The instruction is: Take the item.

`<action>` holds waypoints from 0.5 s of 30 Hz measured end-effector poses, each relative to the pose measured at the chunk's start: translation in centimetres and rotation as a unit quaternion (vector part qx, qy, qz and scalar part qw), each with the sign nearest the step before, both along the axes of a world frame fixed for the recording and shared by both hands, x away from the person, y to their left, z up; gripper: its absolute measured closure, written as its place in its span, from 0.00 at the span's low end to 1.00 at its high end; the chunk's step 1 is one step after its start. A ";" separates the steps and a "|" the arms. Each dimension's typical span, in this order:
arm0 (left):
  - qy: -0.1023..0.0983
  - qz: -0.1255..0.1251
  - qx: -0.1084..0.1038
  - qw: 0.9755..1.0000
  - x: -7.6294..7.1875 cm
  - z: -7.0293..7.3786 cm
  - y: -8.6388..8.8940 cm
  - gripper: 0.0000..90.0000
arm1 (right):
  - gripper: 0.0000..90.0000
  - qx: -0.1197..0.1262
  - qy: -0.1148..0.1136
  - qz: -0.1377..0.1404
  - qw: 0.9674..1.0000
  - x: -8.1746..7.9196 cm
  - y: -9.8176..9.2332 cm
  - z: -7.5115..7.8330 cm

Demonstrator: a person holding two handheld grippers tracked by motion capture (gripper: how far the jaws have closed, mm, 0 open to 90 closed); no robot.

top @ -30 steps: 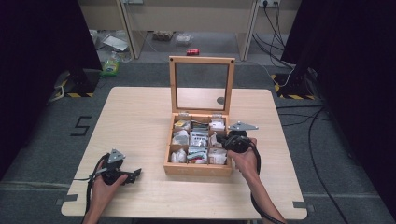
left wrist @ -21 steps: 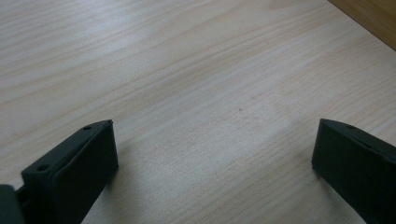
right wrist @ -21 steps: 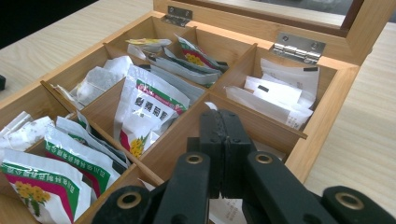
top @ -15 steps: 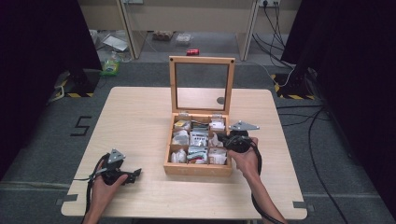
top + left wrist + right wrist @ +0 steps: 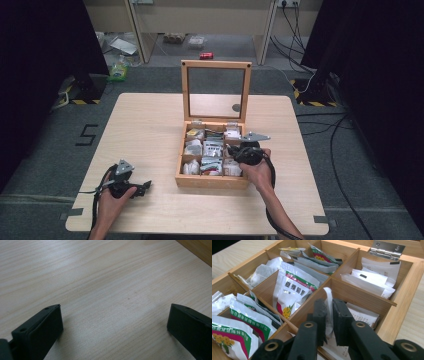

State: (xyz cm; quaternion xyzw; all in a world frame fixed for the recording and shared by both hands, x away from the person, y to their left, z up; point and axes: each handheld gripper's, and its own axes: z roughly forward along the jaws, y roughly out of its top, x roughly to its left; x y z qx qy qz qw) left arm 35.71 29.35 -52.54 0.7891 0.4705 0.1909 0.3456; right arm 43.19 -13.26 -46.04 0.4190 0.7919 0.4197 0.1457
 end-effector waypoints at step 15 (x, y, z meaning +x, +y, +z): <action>0.000 0.000 0.000 1.000 0.0 0.0 0.0 0.00 | 0.97 0.031 -0.038 0.001 0.999 -0.6 -1.3 2.5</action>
